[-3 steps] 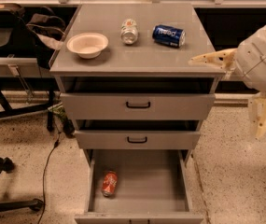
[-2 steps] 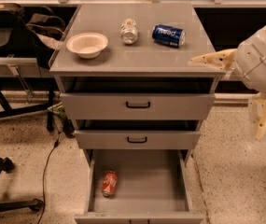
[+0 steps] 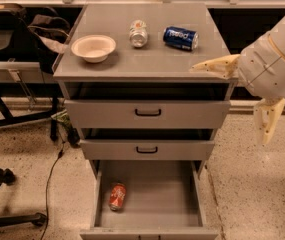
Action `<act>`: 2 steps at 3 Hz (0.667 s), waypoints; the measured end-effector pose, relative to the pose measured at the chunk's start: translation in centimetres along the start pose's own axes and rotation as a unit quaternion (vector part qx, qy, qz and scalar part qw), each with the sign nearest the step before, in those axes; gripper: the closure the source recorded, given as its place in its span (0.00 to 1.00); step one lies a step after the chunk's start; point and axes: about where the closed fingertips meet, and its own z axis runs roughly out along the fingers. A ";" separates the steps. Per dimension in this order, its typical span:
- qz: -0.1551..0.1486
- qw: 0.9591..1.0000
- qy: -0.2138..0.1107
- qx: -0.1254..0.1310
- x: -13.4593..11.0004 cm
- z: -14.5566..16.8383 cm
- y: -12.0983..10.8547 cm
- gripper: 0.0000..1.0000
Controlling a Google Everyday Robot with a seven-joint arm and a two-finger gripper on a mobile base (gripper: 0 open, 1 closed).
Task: Pick coke can from bottom drawer and place on counter
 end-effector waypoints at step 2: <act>-0.016 0.999 -0.034 -0.016 0.4 4.8 -1.7 0.00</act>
Offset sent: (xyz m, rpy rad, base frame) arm 0.0351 0.0316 -0.0538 0.0306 0.0868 0.0977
